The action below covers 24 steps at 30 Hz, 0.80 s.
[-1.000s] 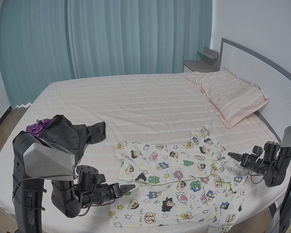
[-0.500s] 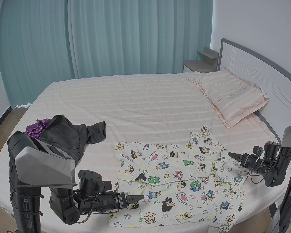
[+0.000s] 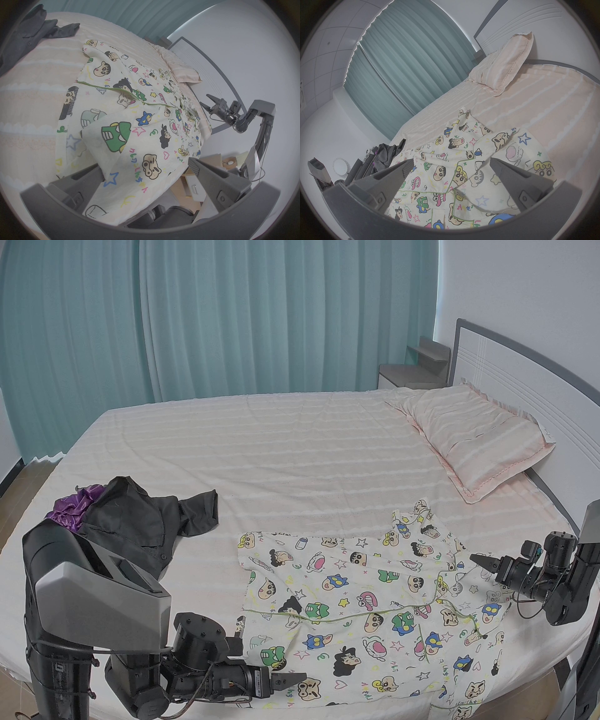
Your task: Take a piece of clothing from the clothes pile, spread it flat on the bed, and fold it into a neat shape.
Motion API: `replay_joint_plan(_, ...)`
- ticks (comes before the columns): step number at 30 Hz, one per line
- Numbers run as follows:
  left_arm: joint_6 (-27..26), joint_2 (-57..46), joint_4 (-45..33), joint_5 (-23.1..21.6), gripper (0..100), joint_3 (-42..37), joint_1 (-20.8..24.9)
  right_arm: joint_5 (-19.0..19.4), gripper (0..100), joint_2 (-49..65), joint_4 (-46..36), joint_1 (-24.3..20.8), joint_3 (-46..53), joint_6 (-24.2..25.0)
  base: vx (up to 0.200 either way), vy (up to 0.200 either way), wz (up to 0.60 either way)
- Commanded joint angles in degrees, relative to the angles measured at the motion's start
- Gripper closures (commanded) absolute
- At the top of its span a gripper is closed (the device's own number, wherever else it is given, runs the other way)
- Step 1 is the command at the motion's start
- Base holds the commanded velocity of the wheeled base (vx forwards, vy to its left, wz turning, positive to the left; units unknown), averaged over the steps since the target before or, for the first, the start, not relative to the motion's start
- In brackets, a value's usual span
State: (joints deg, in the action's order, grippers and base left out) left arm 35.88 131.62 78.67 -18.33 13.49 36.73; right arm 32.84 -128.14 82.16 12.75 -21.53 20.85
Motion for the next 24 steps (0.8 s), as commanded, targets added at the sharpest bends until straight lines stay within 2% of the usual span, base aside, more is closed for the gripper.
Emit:
replay_joint_plan(1, -1.2, 0.8, 0.1, 0.5, 0, -0.1, 2.3, 0.0, 0, -0.1, 0.0, 0.0, 0.1, 0.0, 0.0, 0.0, 0.0)
replay_joint_plan(3, -1.7, 0.9, 0.0, 0.9, 0, -0.1, 2.6, 0.0, 0, -0.1, 0.0, 0.0, 0.1, 0.0, 0.0, 0.0, 0.0)
replay_joint_plan(7, -5.4, 2.9, -0.6, 5.8, 0, 0.0, 4.2, -0.1, 0, -0.1, 0.0, 0.0, 0.2, 0.0, 0.0, 0.0, 0.0)
replay_joint_plan(10, -6.2, 3.4, -0.6, 7.9, 0, -0.2, 5.0, -0.1, 0, -0.1, 0.0, -0.1, 0.2, 0.0, 0.0, 0.0, 0.0)
replay_joint_plan(24, -6.6, 3.2, 0.0, 8.1, 0, -3.1, 8.0, -0.1, 0, -0.1, 0.0, -0.1, 0.2, 0.0, 0.0, 0.0, 0.0)
